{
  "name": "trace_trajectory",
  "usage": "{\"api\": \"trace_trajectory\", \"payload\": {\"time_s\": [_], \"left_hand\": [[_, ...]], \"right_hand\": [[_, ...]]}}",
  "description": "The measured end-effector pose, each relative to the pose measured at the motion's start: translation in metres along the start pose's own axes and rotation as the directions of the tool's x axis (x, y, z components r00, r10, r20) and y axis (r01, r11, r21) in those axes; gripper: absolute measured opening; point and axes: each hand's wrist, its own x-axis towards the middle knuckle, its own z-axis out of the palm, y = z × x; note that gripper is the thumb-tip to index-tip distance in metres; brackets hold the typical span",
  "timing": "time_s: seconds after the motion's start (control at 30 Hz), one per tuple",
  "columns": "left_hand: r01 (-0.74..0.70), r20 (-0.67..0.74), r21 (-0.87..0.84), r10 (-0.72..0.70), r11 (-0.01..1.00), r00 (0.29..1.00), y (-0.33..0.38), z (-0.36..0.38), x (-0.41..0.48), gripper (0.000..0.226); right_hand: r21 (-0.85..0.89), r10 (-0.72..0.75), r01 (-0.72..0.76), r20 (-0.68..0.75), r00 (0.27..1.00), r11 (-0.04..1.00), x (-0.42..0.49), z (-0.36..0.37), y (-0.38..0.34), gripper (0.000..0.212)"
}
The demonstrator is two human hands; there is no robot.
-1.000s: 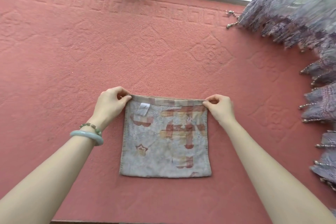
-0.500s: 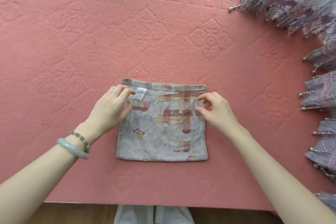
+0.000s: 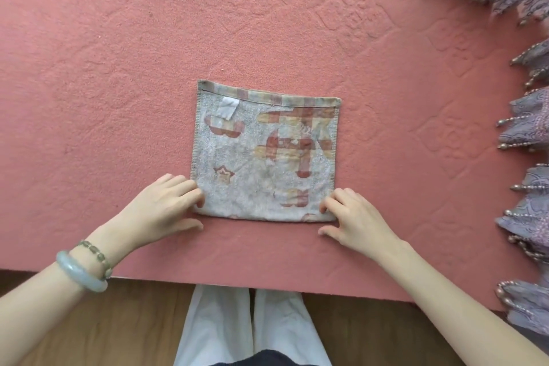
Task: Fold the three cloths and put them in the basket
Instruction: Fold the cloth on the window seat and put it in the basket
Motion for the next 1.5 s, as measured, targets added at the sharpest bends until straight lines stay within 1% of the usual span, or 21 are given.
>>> {"api": "trace_trajectory", "payload": {"time_s": [0.1,0.17,0.23,0.43,0.47,0.53,0.6,0.7,0.77,0.83,0.9,1.0,1.07,1.17,1.27,1.3,1.4,1.5], "left_hand": [[0.042,-0.035,0.018,-0.042,0.999,0.999,-0.003,-0.002,0.000,0.035],[0.017,-0.050,0.032,-0.016,0.999,0.999,-0.005,-0.003,0.001,0.024],[-0.016,-0.048,0.054,0.019,0.998,0.999,-0.004,-0.005,0.001,0.017],[-0.007,-0.077,0.092,0.014,0.996,0.997,-0.001,-0.007,-0.002,0.023],[-0.002,-0.073,0.082,0.008,0.997,0.997,0.000,-0.009,-0.003,0.024],[0.014,-0.063,0.050,-0.011,0.999,0.998,0.000,-0.011,-0.005,0.025],[0.051,-0.055,-0.008,-0.051,0.999,0.997,-0.001,-0.014,-0.007,0.025],[0.121,-0.074,-0.159,-0.134,0.980,0.988,-0.003,-0.022,-0.008,0.024],[0.192,-0.086,-0.308,-0.228,0.932,0.970,-0.006,-0.032,-0.007,0.023],[0.260,-0.090,-0.421,-0.326,0.869,0.941,-0.009,-0.046,-0.001,0.019],[0.311,-0.092,-0.474,-0.398,0.824,0.913,-0.015,-0.061,0.007,0.008],[0.365,-0.100,-0.535,-0.486,0.762,0.868,-0.027,-0.079,0.026,0.025],[0.392,-0.118,-0.576,-0.548,0.717,0.828,-0.034,-0.087,0.043,0.025],[0.429,-0.139,-0.626,-0.635,0.651,0.760,-0.046,-0.090,0.068,0.017],[0.442,-0.170,-0.647,-0.682,0.622,0.712,-0.055,-0.092,0.091,0.008],[0.446,-0.172,-0.655,-0.694,0.611,0.699,-0.058,-0.092,0.097,0.005],[0.480,-0.161,-0.653,-0.727,0.586,0.668,-0.069,-0.086,0.114,0.005],[0.522,-0.159,-0.621,-0.746,0.584,0.646,-0.076,-0.076,0.123,0.004]], "right_hand": [[-0.029,0.002,-0.002,0.010,1.000,1.000,0.002,0.000,0.003,0.048],[-0.047,-0.004,0.005,0.011,1.000,0.999,0.003,0.000,0.005,0.047],[-0.043,-0.017,0.017,-0.013,1.000,0.999,0.003,0.000,0.006,0.041],[-0.104,-0.117,0.103,-0.138,0.984,0.989,0.000,0.000,0.008,0.006],[-0.112,-0.127,0.111,-0.149,0.981,0.988,-0.001,0.000,0.008,0.005],[-0.102,-0.134,0.119,-0.161,0.978,0.988,-0.003,0.000,0.008,0.013],[-0.057,-0.121,0.112,-0.177,0.977,0.992,-0.007,-0.003,0.007,0.007],[0.071,-0.045,0.060,-0.196,0.980,0.996,-0.011,-0.013,0.008,0.010],[0.177,0.008,0.030,-0.210,0.978,0.984,-0.010,-0.024,0.010,0.009],[0.296,0.092,-0.023,-0.221,0.971,0.955,-0.004,-0.039,0.015,0.008],[0.425,0.215,-0.114,-0.197,0.957,0.898,0.009,-0.054,0.020,0.012],[0.550,0.334,-0.200,-0.153,0.930,0.811,0.036,-0.074,0.029,0.018],[0.612,0.380,-0.213,-0.155,0.912,0.761,0.057,-0.085,0.036,0.019],[0.669,0.461,-0.236,-0.179,0.869,0.705,0.085,-0.095,0.048,0.014],[0.676,0.519,-0.264,-0.204,0.830,0.688,0.108,-0.098,0.057,0.014],[0.675,0.539,-0.279,-0.208,0.816,0.683,0.115,-0.097,0.059,0.012],[0.664,0.577,-0.320,-0.207,0.790,0.676,0.130,-0.093,0.066,0.010],[0.624,0.591,-0.354,-0.220,0.776,0.697,0.140,-0.089,0.067,0.010]]}}
